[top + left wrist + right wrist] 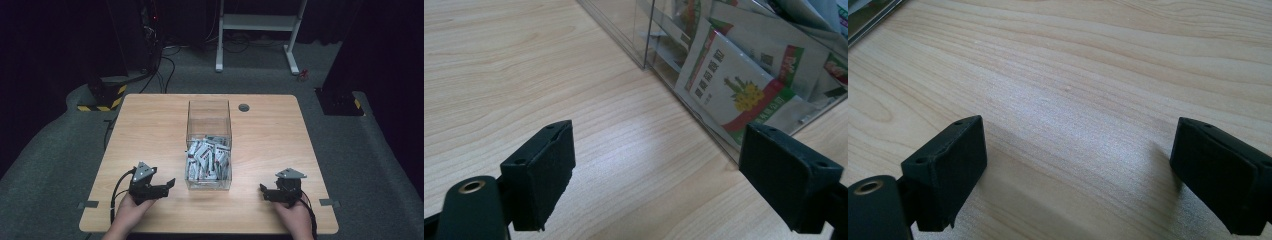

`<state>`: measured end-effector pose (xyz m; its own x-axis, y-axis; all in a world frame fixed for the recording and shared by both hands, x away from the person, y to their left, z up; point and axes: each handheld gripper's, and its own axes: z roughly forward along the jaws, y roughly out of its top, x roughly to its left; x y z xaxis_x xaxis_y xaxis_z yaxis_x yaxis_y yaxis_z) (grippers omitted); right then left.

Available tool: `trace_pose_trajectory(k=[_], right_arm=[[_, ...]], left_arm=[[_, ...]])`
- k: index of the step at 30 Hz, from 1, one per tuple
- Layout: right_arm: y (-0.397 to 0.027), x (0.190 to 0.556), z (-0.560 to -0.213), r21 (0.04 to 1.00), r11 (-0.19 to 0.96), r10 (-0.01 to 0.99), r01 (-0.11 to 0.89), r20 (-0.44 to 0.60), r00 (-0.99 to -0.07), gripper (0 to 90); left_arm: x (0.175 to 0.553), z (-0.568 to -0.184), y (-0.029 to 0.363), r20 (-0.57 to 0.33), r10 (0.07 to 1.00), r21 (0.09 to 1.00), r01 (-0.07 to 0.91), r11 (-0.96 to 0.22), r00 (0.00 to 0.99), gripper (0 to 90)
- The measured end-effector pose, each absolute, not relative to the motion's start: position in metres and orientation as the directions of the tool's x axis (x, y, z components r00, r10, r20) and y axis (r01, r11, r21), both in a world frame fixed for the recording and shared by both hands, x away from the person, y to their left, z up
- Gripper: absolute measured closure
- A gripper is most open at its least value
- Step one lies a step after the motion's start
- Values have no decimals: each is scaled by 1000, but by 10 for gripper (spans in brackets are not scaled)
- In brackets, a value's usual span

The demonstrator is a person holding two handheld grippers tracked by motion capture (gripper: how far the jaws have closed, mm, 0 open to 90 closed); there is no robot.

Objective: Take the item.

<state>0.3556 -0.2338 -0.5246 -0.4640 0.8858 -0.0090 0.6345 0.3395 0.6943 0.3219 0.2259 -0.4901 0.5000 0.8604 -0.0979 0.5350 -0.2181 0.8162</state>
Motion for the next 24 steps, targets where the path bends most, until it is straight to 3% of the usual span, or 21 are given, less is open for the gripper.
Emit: trace_pose_trajectory(k=[9, 24], right_arm=[[-234, 356, -525, 694, 343, 883, 633, -10, -469, 76], [-235, 354, -525, 695, 346, 882, 631, -10, -471, 80]], left_arm=[[314, -475, 231, -158, 809, 847, 499, -184, 566, 94], [328, -450, 216, -153, 800, 847, 494, -196, 580, 148]])
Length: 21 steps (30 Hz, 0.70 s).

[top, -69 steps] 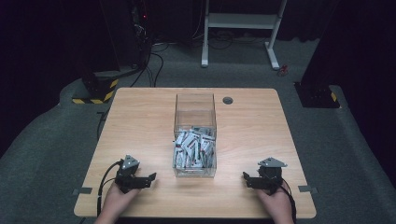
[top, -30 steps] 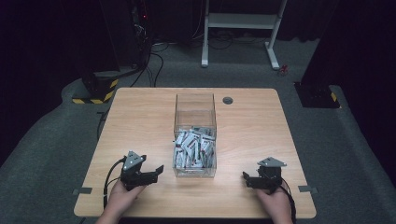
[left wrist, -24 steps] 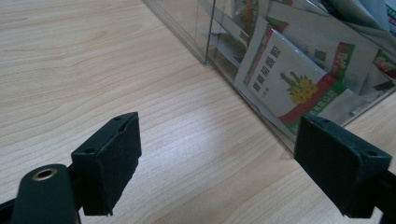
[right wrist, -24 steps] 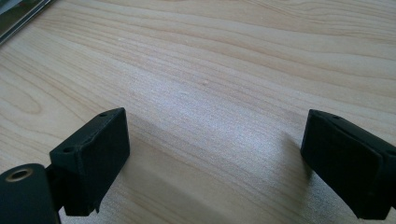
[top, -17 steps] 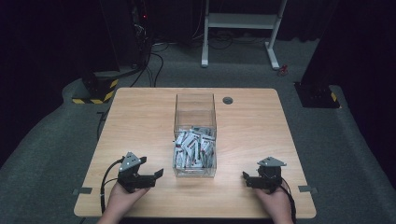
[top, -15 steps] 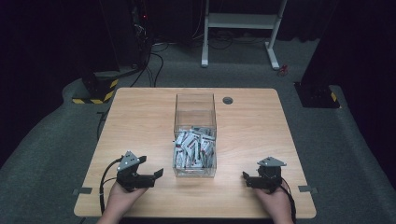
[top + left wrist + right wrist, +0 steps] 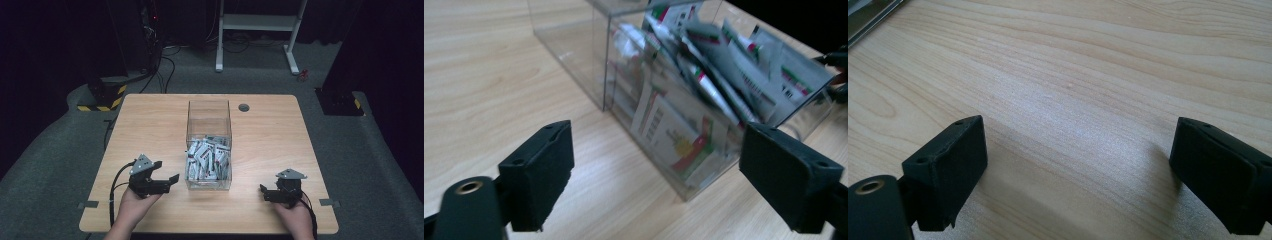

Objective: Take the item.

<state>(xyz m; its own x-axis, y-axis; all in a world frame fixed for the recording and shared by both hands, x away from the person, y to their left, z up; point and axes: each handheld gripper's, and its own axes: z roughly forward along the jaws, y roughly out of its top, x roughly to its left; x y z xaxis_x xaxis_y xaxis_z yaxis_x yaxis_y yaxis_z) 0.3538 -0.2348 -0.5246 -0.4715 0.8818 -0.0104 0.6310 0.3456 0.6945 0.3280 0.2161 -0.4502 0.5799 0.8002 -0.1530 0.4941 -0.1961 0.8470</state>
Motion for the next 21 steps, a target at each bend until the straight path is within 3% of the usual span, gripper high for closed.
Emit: trace_pose_trajectory(k=[11, 15, 21], right_arm=[[-235, 353, -525, 694, 349, 880, 629, -12, -475, 81], [-238, 351, -523, 695, 353, 876, 626, -11, -482, 135], [-247, 350, -520, 712, 362, 884, 602, -58, -464, 137]], left_arm=[[328, -433, 204, -108, 794, 869, 444, -216, 599, 133], [329, -437, 198, -91, 787, 868, 435, -237, 610, 133], [329, -435, 192, -95, 777, 878, 420, -229, 623, 138]])
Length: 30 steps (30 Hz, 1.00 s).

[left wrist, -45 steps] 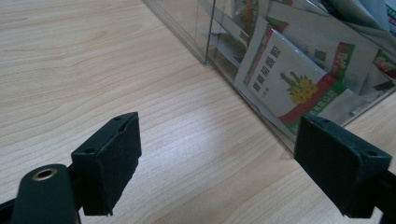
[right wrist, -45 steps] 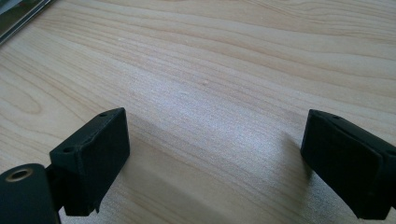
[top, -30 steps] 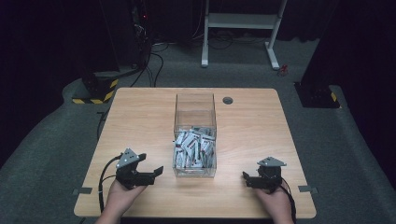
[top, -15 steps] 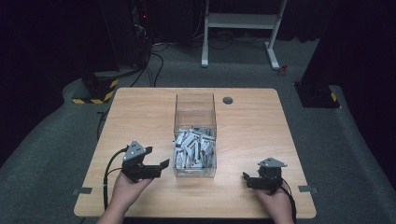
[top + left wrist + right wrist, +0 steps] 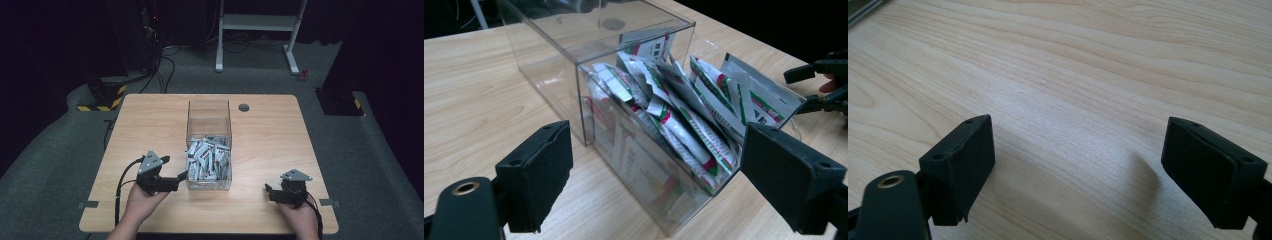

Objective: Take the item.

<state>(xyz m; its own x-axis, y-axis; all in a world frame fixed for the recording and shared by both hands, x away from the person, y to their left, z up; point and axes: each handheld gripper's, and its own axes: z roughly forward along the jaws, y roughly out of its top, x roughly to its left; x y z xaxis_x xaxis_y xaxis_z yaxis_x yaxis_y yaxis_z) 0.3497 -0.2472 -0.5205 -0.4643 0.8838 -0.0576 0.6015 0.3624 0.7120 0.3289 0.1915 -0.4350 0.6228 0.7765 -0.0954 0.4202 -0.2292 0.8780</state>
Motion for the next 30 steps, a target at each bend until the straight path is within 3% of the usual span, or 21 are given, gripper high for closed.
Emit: trace_pose_trajectory(k=[30], right_arm=[[-250, 353, -524, 706, 331, 889, 627, -10, -458, 140]], left_arm=[[363, -426, 143, -90, 734, 862, 422, -282, 673, 196]])
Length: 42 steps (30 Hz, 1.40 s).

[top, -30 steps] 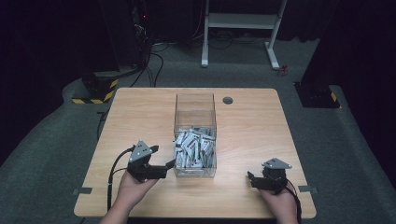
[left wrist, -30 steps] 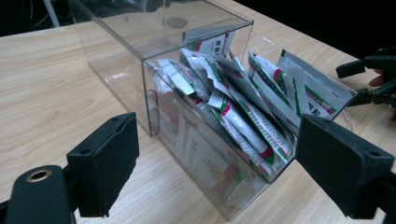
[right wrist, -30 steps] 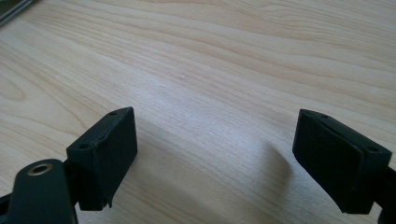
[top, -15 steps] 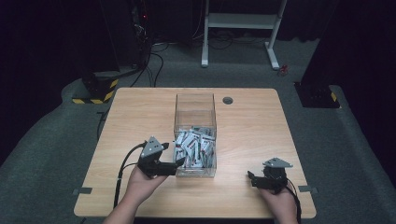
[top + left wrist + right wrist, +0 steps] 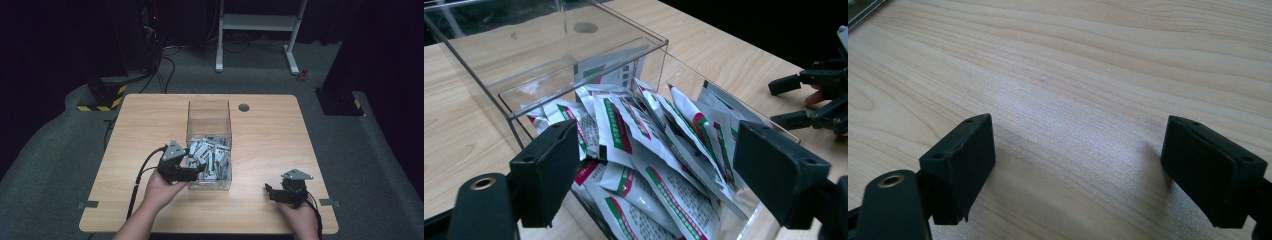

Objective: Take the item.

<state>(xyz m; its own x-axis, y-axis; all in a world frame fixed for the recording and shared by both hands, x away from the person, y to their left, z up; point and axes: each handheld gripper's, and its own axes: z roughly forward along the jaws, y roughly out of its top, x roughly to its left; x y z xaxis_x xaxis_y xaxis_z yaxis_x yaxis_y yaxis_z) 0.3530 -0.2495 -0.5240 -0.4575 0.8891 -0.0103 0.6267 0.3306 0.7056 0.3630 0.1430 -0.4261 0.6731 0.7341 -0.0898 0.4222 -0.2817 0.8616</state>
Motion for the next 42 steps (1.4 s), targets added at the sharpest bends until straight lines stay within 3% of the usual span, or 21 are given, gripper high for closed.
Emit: trace_pose_trajectory(k=[8, 12, 17, 34, 42], right_arm=[[-249, 353, -524, 706, 332, 888, 626, -10, -459, 140], [-249, 353, -524, 706, 332, 888, 626, -10, -459, 140], [-249, 353, -524, 706, 332, 888, 626, -10, -460, 140], [-249, 353, -524, 706, 331, 889, 626, -11, -458, 142], [-249, 352, -524, 706, 331, 889, 626, -12, -457, 143]], left_arm=[[370, -427, 140, -111, 731, 853, 442, -277, 673, 296], [371, -426, 142, -110, 747, 850, 451, -271, 656, 513], [373, -426, 143, -109, 761, 853, 454, -259, 639, 647], [378, -434, 135, -144, 742, 831, 487, -268, 654, 666], [373, -439, 137, -112, 736, 844, 455, -284, 668, 814]])
